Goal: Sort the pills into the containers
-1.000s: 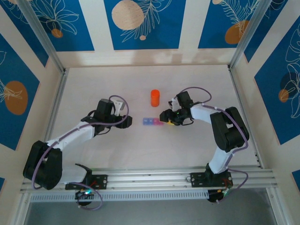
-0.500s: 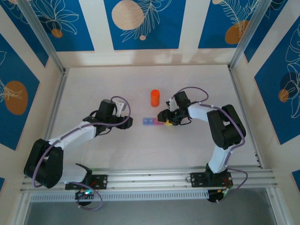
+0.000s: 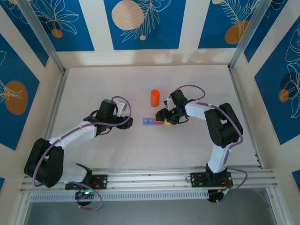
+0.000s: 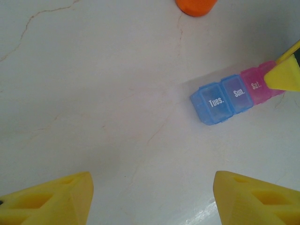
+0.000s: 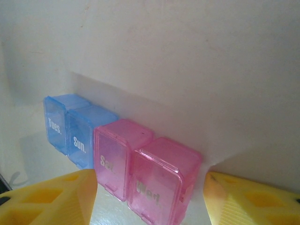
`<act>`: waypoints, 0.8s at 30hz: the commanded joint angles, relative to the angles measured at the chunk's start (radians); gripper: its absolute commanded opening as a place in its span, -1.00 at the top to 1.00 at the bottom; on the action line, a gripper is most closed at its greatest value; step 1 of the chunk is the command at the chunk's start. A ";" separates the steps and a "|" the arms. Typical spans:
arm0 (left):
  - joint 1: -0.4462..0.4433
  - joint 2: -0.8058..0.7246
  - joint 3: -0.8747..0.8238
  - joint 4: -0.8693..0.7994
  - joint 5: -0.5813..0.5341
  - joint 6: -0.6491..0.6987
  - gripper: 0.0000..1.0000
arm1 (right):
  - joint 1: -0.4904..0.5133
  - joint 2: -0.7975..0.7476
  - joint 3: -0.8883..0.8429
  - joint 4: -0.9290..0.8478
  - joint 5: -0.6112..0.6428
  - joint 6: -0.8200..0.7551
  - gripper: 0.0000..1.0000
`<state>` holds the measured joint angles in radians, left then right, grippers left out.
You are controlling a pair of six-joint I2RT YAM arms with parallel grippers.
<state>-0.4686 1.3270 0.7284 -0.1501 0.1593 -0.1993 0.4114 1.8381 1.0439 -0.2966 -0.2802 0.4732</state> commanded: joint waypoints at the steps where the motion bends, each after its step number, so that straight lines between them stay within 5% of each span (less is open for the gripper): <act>1: -0.017 -0.008 0.029 -0.019 -0.010 0.021 -0.38 | 0.025 0.059 0.017 0.016 0.028 -0.013 -0.24; 8: -0.044 -0.011 0.049 -0.026 -0.033 0.084 -0.35 | 0.035 0.096 0.025 0.011 0.045 -0.028 -0.14; 13: -0.091 0.032 0.119 -0.038 -0.060 0.257 -0.35 | 0.031 0.125 0.039 0.000 0.037 -0.036 -0.06; 24: -0.097 0.244 0.199 -0.003 0.127 0.673 -0.29 | 0.034 0.168 0.084 -0.044 0.054 -0.038 0.05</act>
<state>-0.5591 1.5318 0.8917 -0.1493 0.2100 0.3286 0.4122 1.9091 1.1446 -0.4213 -0.2695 0.4541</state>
